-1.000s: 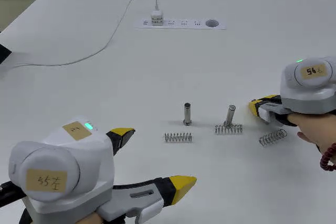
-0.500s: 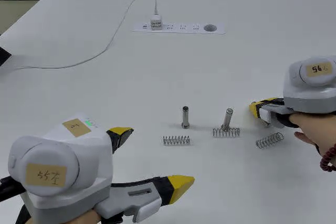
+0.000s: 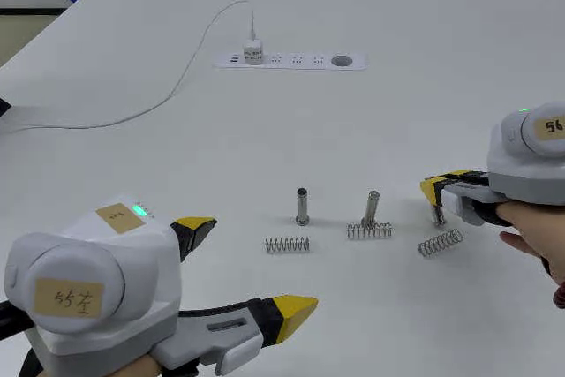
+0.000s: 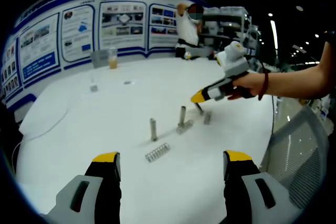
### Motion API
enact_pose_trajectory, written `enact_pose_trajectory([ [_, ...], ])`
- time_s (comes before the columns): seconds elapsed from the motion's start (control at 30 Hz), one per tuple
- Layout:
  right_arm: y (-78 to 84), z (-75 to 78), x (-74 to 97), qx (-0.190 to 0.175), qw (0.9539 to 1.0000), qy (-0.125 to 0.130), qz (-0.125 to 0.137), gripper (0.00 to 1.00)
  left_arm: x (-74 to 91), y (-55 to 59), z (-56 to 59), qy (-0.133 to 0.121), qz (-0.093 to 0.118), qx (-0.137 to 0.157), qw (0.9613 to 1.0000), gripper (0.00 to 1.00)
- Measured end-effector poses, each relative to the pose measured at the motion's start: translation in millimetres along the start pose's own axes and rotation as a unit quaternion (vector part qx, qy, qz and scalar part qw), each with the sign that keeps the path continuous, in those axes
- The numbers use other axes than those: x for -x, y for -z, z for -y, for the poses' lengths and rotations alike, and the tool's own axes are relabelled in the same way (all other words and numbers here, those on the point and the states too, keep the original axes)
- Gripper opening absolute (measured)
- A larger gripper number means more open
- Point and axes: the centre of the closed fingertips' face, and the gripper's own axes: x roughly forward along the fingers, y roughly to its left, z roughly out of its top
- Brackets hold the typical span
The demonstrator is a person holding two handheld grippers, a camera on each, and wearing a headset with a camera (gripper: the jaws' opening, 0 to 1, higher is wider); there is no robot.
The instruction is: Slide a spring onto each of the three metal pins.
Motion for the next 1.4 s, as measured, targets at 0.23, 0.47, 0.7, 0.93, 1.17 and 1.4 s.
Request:
enact_pose_trajectory([
  [0.23,1.6,-2.7,11.6,0.005,1.0000,0.000,0.008,0.09,2.0,-2.3,0.4,-0.001,0.003,-0.001,1.0000,0.81],
  [0.47,2.6,-4.3,15.4,0.016,0.9998,-0.001,0.011,0.09,2.6,-4.0,0.6,-0.001,0.006,-0.002,1.0000,0.80],
  [0.7,5.7,-6.0,16.9,0.026,0.9996,-0.002,0.006,0.09,3.0,-2.9,1.4,-0.001,0.004,-0.005,1.0000,0.80],
  [0.93,9.7,-8.6,21.7,0.038,0.9993,-0.002,0.002,0.09,4.3,-4.6,1.4,-0.001,0.006,-0.008,1.0000,0.80],
  [1.17,10.7,-9.0,22.8,0.048,0.9988,0.002,0.000,0.09,4.4,-5.3,2.6,-0.001,0.007,-0.013,0.9999,0.80],
  [1.4,11.7,-8.8,24.7,0.050,0.9987,0.005,0.000,0.09,5.3,-4.9,0.9,-0.003,0.006,-0.015,0.9999,0.80],
])
